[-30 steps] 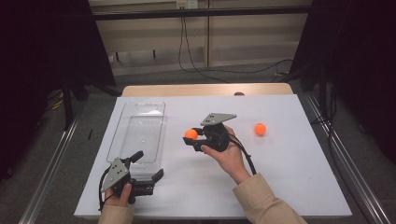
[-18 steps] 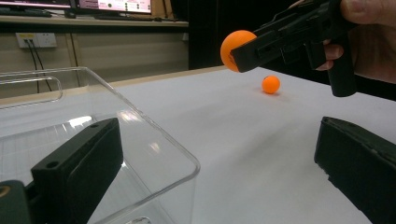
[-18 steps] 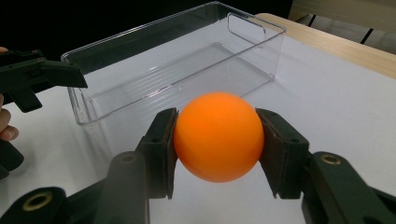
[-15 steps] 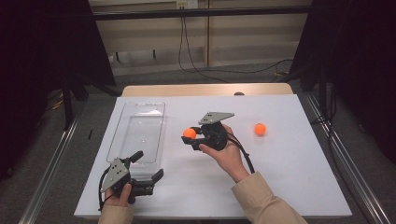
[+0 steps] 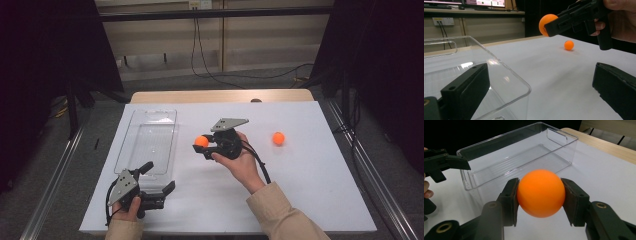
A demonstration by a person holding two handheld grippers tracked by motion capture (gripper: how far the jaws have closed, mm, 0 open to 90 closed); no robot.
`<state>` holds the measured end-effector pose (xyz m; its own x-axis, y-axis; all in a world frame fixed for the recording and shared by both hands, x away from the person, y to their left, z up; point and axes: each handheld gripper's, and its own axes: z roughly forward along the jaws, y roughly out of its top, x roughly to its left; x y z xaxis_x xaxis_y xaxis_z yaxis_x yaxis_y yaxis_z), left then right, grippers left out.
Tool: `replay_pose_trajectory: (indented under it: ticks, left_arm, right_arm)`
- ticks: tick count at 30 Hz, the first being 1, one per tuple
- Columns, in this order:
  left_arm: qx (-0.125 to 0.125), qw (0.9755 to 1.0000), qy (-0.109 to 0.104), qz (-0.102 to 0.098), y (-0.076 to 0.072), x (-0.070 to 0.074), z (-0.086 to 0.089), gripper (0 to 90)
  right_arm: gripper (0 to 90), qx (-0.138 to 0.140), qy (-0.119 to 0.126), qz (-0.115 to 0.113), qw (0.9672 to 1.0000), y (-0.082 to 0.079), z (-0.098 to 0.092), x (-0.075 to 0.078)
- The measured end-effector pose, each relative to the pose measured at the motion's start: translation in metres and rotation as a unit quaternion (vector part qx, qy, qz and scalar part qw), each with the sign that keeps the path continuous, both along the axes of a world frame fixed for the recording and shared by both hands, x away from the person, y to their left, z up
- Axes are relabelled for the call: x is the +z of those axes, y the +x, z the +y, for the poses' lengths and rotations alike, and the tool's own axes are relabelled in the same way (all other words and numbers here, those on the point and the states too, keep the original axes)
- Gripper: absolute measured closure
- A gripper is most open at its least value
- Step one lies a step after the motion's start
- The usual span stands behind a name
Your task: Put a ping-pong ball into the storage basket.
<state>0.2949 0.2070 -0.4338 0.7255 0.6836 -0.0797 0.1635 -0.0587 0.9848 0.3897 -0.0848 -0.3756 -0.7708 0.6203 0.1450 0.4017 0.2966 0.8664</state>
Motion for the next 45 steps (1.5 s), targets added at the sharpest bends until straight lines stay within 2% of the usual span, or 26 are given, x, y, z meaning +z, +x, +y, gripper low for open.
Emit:
replay_pose_trajectory:
  ticks: [45]
  left_arm:
    - [0.0,1.0,0.002,-0.001,0.0,0.0,0.0,1.0]
  right_arm:
    - [51.1,-0.007,0.002,-0.005,1.0,0.009,0.01,0.002]
